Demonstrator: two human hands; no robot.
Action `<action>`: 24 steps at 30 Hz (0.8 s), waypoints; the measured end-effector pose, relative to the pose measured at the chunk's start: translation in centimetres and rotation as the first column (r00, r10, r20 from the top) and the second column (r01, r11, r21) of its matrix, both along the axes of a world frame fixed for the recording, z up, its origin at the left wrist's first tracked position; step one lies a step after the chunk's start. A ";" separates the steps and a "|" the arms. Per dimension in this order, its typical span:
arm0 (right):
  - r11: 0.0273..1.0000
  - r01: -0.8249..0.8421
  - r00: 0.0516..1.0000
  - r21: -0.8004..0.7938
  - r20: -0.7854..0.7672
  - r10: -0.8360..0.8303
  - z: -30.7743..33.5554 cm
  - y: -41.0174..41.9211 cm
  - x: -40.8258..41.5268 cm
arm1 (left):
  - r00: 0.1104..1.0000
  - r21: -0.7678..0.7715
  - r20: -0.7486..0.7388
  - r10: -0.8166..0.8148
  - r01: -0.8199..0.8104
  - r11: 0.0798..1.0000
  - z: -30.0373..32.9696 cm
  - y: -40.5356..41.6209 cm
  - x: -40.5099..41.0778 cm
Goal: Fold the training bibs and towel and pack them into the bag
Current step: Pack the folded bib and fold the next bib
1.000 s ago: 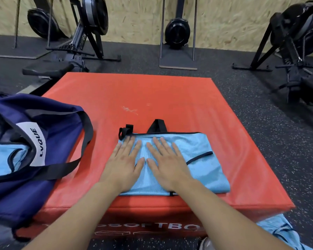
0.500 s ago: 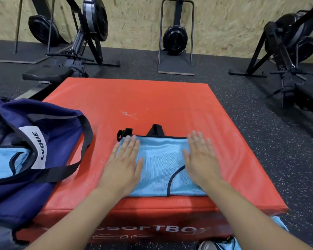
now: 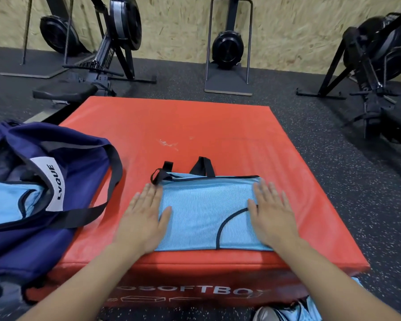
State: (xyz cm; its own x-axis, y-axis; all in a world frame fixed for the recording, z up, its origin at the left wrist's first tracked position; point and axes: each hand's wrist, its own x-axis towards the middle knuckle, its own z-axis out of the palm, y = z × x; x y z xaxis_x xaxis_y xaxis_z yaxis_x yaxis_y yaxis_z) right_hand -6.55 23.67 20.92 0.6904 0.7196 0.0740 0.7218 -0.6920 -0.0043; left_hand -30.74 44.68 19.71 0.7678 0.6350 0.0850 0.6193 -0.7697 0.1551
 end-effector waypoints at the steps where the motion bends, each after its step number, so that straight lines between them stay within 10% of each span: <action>1: 1.000 0.027 0.999 -0.002 0.039 -0.027 0.2 -0.5 0.4 | 1.000 0.035 -0.002 0.018 -0.018 0.999 0.3 0.3 -0.3; 9: 0.864 -0.492 0.857 0.108 -0.114 0.503 0.2 4.0 -7.8 | 0.977 0.041 0.088 -0.193 0.190 0.981 -0.4 -7.2 3.4; 19: 0.982 -0.177 0.980 -0.063 -0.109 0.169 1.5 1.9 0.3 | 1.000 -0.023 0.014 -0.007 0.008 1.000 0.0 0.4 1.9; 24: 0.949 -0.288 0.927 0.130 -0.212 0.311 5.3 3.5 1.6 | 0.994 -0.031 -0.018 -0.111 0.111 0.993 0.5 2.0 2.1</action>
